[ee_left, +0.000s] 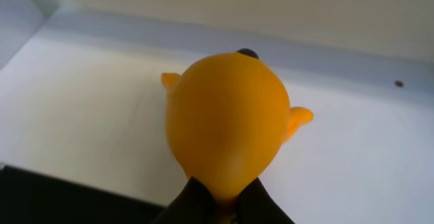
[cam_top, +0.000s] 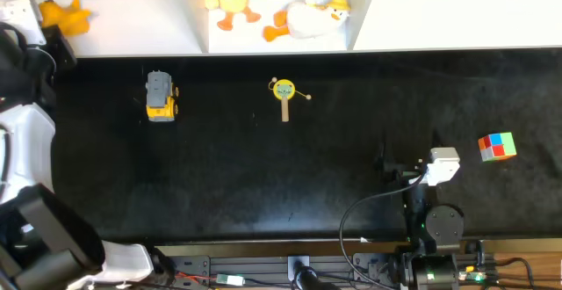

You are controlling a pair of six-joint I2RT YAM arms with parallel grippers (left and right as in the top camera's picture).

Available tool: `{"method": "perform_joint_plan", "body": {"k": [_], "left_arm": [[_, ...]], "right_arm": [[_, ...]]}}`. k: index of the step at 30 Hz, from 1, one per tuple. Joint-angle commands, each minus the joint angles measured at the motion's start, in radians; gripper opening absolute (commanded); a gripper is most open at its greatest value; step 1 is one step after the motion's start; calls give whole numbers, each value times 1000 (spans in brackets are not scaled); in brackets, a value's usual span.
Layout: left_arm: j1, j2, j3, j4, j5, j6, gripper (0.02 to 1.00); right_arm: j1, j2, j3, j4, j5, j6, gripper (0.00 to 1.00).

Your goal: Store Toys

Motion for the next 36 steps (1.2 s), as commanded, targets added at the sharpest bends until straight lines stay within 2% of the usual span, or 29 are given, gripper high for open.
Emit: {"method": "perform_joint_plan", "body": {"k": [1, 14, 36], "left_arm": [[2, -49, 11, -51, -23, 4, 88], [42, -133, 11, -90, -23, 3, 86], [47, -63, 11, -81, -34, 3, 86]], "right_arm": [[5, -8, -13, 5, -6, -3, 996], [5, -8, -13, 5, -6, -3, 996], [5, -8, -13, 5, -6, -3, 996]]}}
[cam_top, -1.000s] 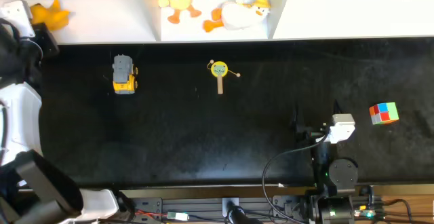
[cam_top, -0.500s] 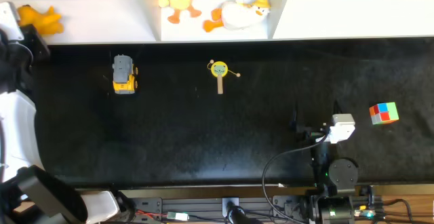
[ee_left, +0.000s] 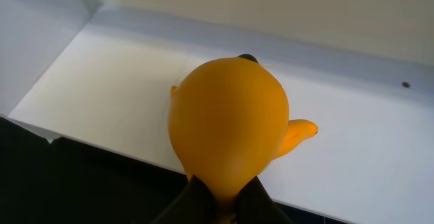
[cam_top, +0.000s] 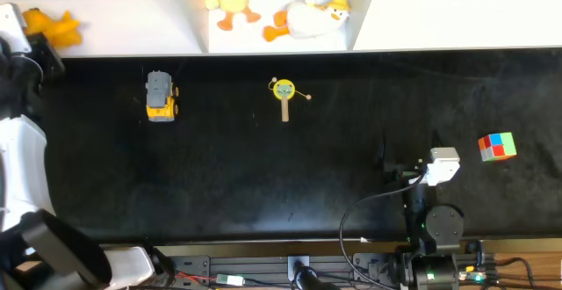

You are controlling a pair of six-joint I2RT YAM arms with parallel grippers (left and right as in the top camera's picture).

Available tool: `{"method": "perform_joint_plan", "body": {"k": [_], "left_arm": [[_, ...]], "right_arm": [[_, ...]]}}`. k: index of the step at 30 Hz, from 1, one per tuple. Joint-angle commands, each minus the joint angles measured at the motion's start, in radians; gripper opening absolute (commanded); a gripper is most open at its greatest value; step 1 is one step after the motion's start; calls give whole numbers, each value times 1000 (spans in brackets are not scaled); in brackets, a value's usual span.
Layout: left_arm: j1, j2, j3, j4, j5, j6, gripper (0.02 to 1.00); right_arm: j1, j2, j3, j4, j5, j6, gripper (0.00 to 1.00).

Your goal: Store Toys

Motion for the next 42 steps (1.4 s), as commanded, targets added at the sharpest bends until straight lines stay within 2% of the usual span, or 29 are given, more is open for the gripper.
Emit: {"method": "perform_joint_plan", "body": {"k": [1, 42], "left_arm": [[4, 27, 11, 10, -8, 3, 86], [-43, 145, 11, 113, -23, -1, 108]], "right_arm": [[5, -8, -13, 5, -6, -3, 998], [5, -8, -13, 5, -6, -3, 996]]}}
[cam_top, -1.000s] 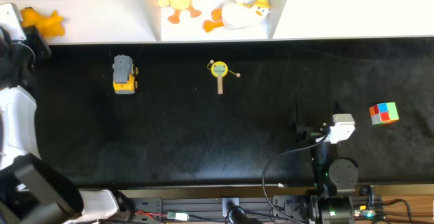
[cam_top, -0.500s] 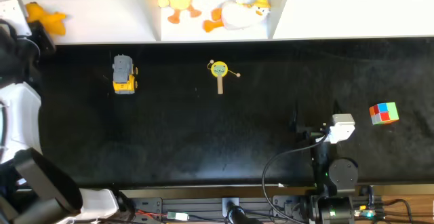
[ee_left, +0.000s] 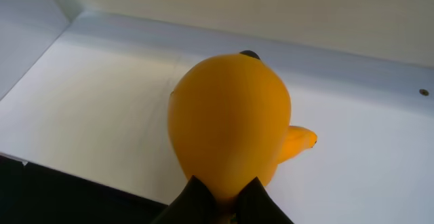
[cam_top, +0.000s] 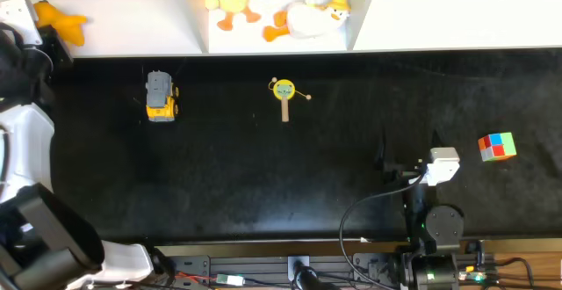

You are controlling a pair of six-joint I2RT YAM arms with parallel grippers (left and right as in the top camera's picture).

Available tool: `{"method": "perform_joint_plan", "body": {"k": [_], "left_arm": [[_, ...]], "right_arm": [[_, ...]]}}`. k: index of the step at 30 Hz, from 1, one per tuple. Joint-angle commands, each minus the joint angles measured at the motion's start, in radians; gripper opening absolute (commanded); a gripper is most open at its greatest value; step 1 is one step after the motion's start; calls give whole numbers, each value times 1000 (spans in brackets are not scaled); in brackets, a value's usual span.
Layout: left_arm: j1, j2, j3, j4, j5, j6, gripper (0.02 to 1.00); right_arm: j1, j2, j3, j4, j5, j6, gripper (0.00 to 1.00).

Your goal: Store Toys

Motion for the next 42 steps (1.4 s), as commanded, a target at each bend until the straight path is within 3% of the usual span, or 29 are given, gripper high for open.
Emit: {"method": "perform_joint_plan", "body": {"k": [1, 14, 17, 22, 30, 32, 35, 37, 38, 42], "left_arm": [[-5, 42, 8, -14, -4, -1, 106], [-5, 42, 8, 8, -4, -2, 137], [-5, 42, 8, 8, 0, -2, 218], [-5, 42, 8, 8, 0, -2, 467], [-5, 42, 8, 8, 7, -5, 516], [-8, 42, 8, 10, 6, -4, 601], [-10, 42, 8, 14, 7, -5, 822], [-10, 42, 8, 13, 7, -5, 893], [-10, 42, 8, 13, 7, -5, 978], [-10, 42, 8, 14, 6, -5, 998]], "right_arm": [[5, -8, -13, 4, -6, 0, 996], [5, -8, -13, 4, -6, 0, 996], [5, -8, -13, 4, -6, 0, 996], [5, -8, -13, 4, -6, 0, 996], [5, -8, -13, 4, -6, 0, 993], [5, -8, -13, 4, -6, 0, 993], [5, -8, -13, 4, -6, 0, 996], [5, -8, -13, 4, -6, 0, 996], [5, -8, -13, 4, -6, 0, 996], [5, -8, -13, 4, -6, 0, 996]]}}
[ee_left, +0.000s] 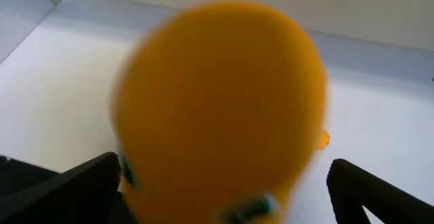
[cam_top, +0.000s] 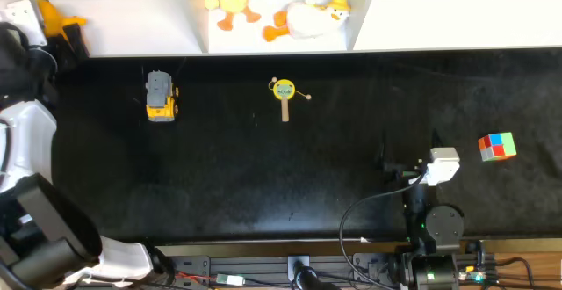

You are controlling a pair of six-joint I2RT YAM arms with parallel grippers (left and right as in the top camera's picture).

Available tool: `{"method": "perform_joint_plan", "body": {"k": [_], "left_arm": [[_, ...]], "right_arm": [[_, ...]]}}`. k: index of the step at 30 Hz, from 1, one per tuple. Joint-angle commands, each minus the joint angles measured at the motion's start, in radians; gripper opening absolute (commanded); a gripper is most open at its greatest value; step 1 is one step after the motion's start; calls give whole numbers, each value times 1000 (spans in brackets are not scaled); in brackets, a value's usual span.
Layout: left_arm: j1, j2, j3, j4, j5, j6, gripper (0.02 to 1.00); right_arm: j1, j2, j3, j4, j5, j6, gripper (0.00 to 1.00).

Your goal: Store Toys

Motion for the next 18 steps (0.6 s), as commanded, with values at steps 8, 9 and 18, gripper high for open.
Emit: {"method": "perform_joint_plan", "body": {"k": [8, 9, 18], "left_arm": [[-5, -5, 7, -16, 5, -8, 998], [-5, -13, 7, -27, 5, -7, 998], [-4, -101, 0, -168, -14, 2, 998]], "right_arm": [[5, -8, -13, 4, -6, 0, 996], [5, -8, -13, 4, -6, 0, 996], [5, -8, -13, 4, -6, 0, 996]]}}
